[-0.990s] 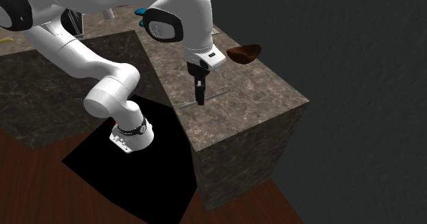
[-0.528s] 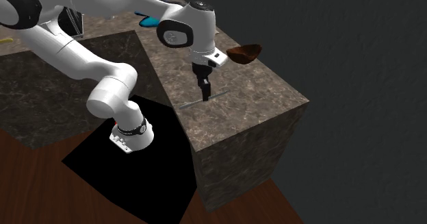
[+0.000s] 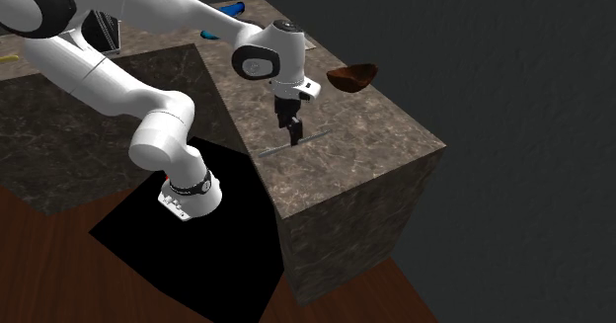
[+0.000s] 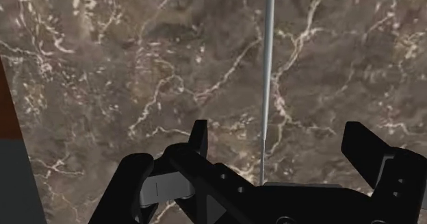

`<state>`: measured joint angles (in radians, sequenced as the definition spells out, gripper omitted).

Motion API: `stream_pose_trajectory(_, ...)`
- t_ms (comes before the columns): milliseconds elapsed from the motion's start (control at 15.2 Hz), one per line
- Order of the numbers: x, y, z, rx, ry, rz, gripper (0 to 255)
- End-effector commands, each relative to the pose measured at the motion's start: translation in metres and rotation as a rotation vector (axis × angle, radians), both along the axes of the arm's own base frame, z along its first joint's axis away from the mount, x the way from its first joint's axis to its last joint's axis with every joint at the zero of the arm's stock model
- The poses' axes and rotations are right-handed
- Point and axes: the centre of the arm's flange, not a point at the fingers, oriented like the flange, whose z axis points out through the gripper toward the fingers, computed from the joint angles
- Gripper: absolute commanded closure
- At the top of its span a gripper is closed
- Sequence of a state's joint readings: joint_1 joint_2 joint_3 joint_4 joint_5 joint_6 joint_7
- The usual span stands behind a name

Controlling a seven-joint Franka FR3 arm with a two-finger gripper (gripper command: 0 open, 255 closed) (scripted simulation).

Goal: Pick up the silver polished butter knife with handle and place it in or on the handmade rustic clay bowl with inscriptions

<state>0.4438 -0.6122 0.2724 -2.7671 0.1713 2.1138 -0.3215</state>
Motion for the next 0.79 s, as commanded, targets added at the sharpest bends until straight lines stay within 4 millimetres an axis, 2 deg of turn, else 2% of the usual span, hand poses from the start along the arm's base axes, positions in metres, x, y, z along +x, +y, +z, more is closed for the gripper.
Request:
stream_pose_trajectory(0,0.000,0.001,-0.012,0.000,0.000,0.004,0)
stream_pose_trajectory(264,-0.001,0.001,-0.030,0.000,0.000,0.004,0)
stream_pose_trajectory(726,-0.001,0.001,-0.030,0.000,0.000,0.004,0)
